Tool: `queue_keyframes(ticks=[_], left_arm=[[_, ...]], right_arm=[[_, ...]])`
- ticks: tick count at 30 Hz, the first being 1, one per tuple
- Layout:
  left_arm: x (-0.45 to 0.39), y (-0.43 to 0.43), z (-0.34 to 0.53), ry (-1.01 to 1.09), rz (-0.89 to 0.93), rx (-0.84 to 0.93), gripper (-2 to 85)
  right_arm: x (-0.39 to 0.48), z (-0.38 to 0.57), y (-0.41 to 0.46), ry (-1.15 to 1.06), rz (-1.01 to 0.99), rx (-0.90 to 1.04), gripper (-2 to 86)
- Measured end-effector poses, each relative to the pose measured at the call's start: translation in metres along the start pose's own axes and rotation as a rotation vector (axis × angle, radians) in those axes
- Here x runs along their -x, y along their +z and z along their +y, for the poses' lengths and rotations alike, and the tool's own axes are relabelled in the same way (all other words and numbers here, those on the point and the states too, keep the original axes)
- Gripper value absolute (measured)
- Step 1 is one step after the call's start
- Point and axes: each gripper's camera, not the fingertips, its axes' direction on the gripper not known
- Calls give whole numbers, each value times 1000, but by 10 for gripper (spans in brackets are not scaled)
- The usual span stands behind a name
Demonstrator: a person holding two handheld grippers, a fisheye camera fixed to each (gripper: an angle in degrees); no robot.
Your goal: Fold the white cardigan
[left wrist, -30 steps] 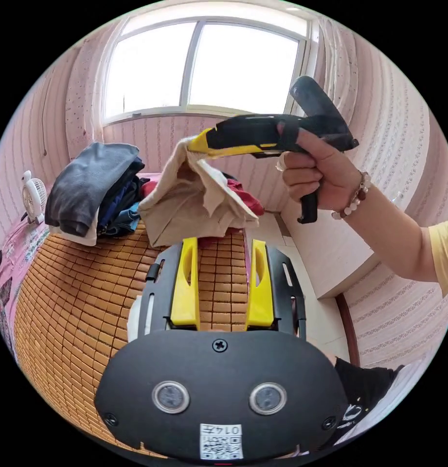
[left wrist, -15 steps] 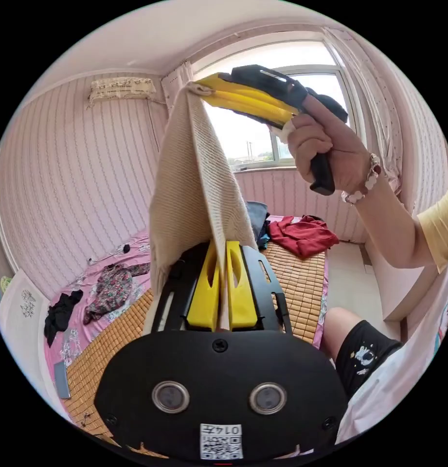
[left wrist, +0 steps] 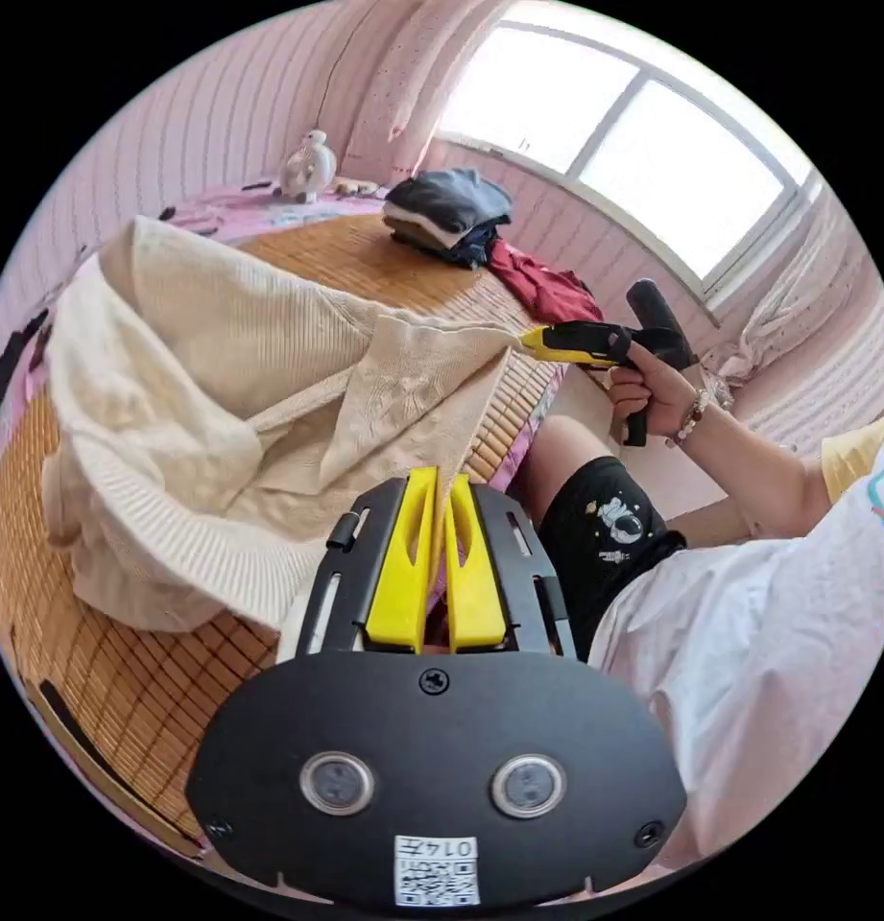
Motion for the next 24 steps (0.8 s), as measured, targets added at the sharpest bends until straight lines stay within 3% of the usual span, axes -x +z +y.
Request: queue_keyframes(ticks=[2,5,12,16,19,23,24], left_arm=[[11,14,27,-86,100,24,-9],[12,-5,53,-90,158,-52,-6],[57,-63,51,-238,-148,-197,46],[85,-78,23,-276,-229,-270,79],[100,-71,-9,-281,-338,-215,85],[137,-36,-32,-326,-369,7,64],[145,-41,-30,-356,-349,-43,56]], right_arm=[[-19,17,32,23,164,88,6],[-12,21,49,-67,227,88,9],[42,1,132,-390,371,148,62],[61,-8,210,-518,451,205,85],[49,-8,261,-506,545,277,84],[34,12,280,-510,588,200,62],[32,15,281,-514,591,193,58]])
